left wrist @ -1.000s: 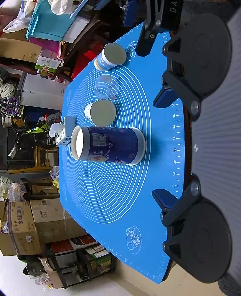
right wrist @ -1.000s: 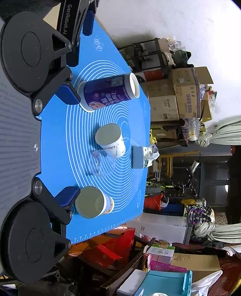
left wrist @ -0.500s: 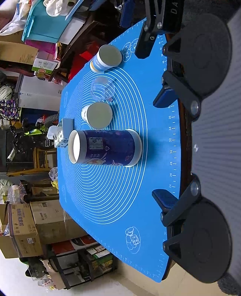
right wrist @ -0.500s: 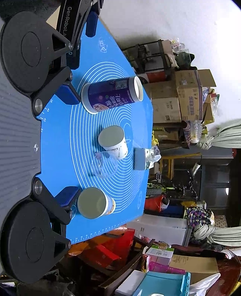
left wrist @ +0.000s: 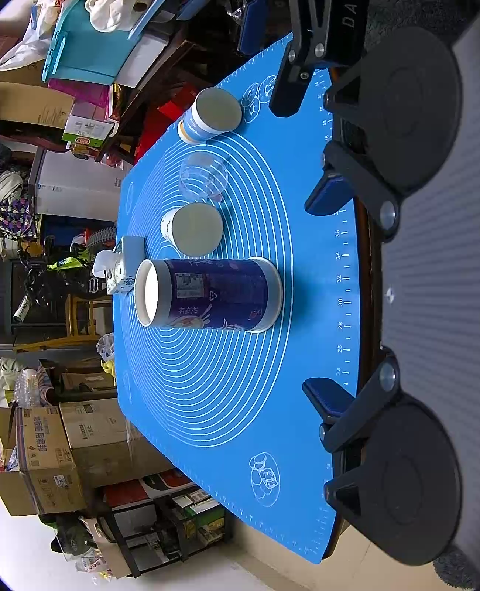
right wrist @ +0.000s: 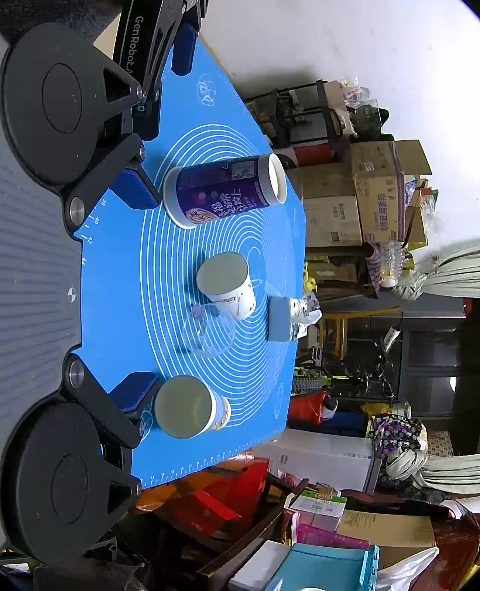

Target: Flip cup upside down

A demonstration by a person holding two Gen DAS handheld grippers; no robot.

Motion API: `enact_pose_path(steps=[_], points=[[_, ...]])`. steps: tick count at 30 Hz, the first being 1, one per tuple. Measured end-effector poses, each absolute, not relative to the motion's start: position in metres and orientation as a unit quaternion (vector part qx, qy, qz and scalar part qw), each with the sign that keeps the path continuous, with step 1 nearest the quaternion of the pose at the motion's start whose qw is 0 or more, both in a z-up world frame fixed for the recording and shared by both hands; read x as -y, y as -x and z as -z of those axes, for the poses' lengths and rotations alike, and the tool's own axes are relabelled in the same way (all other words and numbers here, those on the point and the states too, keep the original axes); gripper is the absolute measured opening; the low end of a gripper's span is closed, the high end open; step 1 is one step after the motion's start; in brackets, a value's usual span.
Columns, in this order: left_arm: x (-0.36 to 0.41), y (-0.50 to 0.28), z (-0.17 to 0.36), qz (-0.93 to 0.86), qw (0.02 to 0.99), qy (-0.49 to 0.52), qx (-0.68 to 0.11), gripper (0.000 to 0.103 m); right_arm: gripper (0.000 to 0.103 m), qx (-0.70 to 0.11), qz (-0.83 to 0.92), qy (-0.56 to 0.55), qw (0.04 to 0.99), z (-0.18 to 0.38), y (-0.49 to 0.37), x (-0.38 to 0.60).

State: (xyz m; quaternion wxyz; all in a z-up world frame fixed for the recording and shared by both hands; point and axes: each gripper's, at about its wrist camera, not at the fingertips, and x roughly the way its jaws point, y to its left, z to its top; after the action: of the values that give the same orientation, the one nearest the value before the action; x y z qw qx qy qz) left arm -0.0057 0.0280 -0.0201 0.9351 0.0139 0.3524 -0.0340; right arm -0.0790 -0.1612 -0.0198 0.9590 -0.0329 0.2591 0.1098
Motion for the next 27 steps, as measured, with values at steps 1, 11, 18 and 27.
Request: enact_pose_path(steps=[1, 11, 18, 27], points=[[-0.0278, 0.0057, 0.0202, 0.034, 0.935, -0.014, -0.353, 0.094, 0.095, -0.259, -0.110, 0.033, 0.959, 0.0199, 0.0789, 0.1612], [-0.0290, 0.0041, 0.0228, 0.035, 0.933, -0.017, -0.358, 0.094, 0.095, -0.260, -0.110, 0.033, 0.959, 0.0200, 0.0787, 0.1615], [-0.0284, 0.0039, 0.0225, 0.034, 0.933, -0.018, -0.358, 0.094, 0.095, -0.262, -0.110, 0.027, 0.958, 0.0208, 0.0772, 0.1636], [-0.0275, 0.0040, 0.0225, 0.034, 0.933, -0.018, -0.358, 0.094, 0.095, -0.263, -0.111, 0.025, 0.958, 0.0206, 0.0762, 0.1648]])
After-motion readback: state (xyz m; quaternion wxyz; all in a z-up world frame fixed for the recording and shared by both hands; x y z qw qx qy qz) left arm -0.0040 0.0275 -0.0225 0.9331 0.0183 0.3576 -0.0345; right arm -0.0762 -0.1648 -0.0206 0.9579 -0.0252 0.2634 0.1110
